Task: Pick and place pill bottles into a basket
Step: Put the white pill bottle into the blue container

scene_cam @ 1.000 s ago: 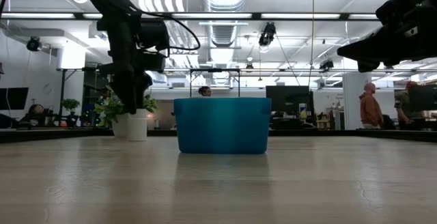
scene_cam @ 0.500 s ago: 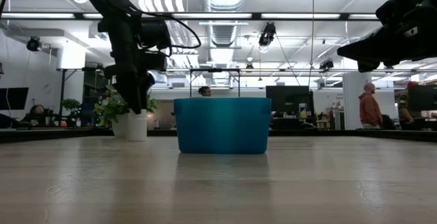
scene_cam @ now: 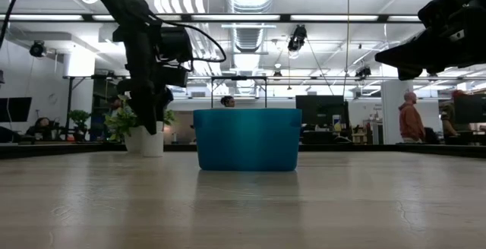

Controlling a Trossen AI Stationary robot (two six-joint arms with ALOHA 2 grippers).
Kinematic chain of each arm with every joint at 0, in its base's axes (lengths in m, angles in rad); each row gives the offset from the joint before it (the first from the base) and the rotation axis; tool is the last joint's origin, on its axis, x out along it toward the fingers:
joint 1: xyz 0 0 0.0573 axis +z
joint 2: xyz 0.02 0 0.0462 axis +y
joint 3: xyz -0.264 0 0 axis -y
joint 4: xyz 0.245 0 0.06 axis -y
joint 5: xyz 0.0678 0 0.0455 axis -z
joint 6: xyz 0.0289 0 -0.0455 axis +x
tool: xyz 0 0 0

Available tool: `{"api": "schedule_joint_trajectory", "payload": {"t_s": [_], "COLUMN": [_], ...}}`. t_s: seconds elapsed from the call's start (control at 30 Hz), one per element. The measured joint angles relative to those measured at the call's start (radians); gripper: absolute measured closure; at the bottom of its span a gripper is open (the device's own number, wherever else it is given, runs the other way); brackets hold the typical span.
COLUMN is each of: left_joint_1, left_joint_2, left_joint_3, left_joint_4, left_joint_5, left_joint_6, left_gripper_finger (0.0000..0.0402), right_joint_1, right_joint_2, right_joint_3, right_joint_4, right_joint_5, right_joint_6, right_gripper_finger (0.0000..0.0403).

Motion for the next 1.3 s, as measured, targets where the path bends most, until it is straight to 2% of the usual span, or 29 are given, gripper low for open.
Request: {"api": "schedule_joint_trajectory", "payload": {"t_s": [0.2,0.4,0.87,1.3], "left_joint_1": [0.0,0.0,-0.003,-0.068], "left_joint_2": [0.012,0.011,0.01,0.008], "left_joint_3": [0.002,0.005,0.069,0.304], "left_joint_4": [0.0,0.008,-0.039,-0.189], "left_joint_5": [0.0,0.008,-0.001,0.024], "left_joint_6": [0.001,0.001,-0.052,-0.06], "left_gripper_finger": [0.0198,0.026,0.0261,0.0261], "right_joint_1": [0.0,0.0,0.0,0.0], "right_joint_2": [0.0,0.0,0.0,0.0], "right_joint_3": [0.0,0.0,0.0,0.0], "right_joint_4": [0.0,0.0,0.0,-0.001], "right_joint_5": [0.0,0.0,0.0,0.0], "right_joint_6": [0.005,0.008,0.0,-0.008], "right_gripper_finger": [0.0394,0.0394,0.0394,0.0394]}}
